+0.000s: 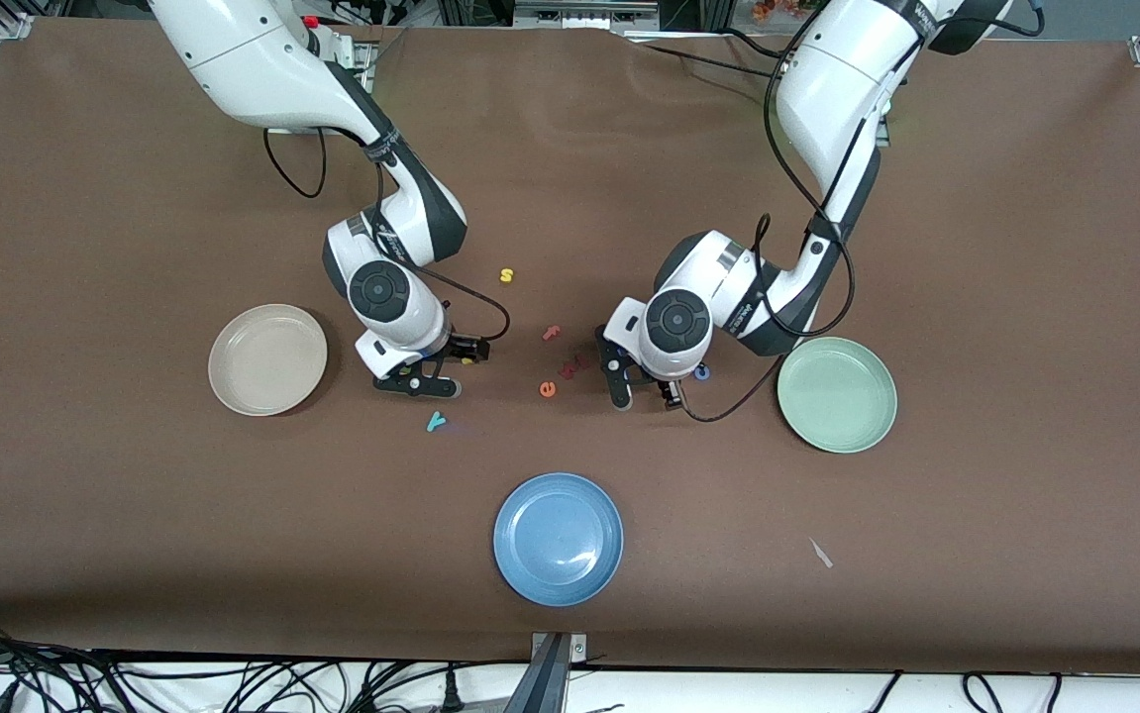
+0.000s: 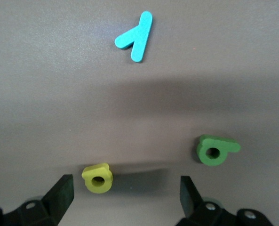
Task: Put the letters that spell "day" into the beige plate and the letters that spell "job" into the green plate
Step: 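Grasp the yellow letter with the right gripper while the left gripper grasps b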
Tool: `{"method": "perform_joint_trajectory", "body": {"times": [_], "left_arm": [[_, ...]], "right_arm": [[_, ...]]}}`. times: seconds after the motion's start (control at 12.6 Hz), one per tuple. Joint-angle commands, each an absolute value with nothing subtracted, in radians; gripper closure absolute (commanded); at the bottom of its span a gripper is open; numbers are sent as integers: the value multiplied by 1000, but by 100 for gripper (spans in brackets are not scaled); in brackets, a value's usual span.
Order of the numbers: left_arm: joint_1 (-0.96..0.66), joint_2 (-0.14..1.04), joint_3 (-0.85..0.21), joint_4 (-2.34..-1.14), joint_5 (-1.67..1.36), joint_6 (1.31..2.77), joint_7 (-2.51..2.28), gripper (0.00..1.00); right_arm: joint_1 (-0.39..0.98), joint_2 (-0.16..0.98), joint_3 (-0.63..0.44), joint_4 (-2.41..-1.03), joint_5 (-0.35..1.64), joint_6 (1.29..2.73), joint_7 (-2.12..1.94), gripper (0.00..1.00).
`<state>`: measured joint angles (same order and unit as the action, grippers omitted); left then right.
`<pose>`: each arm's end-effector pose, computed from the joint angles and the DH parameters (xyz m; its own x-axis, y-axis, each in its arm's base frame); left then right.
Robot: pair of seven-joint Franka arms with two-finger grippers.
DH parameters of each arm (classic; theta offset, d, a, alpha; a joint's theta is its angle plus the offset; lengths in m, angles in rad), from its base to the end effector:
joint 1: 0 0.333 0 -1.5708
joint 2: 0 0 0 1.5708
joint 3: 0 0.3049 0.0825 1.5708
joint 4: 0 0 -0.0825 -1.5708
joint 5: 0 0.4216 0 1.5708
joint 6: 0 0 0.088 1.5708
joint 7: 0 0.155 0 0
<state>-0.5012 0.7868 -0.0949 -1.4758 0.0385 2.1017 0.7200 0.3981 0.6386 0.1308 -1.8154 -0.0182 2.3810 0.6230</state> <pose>0.5959 -0.3935 0.1193 0.2452 -0.9650 -0.0931 -0.9577 -0.2560 0.1314 0.5668 0.3322 0.0975 0.9904 -0.1021 -0.0936 -0.1038 -0.9945 -0.0142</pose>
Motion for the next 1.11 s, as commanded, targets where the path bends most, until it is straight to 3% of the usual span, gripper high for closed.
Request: {"method": "perform_joint_trajectory", "body": {"times": [0.0, 0.24, 0.4, 0.63, 0.79, 0.87, 0.95, 1.03], "left_arm": [[-531, 796, -89, -1494, 64, 2154, 733, 19], [-534, 796, -89, -1516, 83, 2157, 735, 32], [-535, 796, -89, -1520, 100, 2158, 732, 33], [-535, 796, -89, -1525, 101, 2169, 730, 48], [-537, 799, -89, -1535, 101, 2186, 719, 51], [-535, 799, -89, -1545, 101, 2190, 719, 52], [-535, 799, -89, -1545, 101, 2191, 719, 58], [-535, 796, -89, -1545, 101, 2191, 721, 70]], "right_arm": [[406, 672, 132, -1786, -35, 2402, 638, 1], [417, 676, 133, -1786, -32, 2410, 640, 2], [426, 684, 133, -1784, -35, 2410, 638, 9], [426, 689, 133, -1783, -35, 2410, 638, 34], [428, 695, 133, -1772, -34, 2410, 640, 58], [431, 698, 133, -1761, -34, 2410, 638, 63], [431, 706, 133, -1752, -34, 2410, 638, 67], [431, 712, 133, -1749, -34, 2410, 640, 73]]}}
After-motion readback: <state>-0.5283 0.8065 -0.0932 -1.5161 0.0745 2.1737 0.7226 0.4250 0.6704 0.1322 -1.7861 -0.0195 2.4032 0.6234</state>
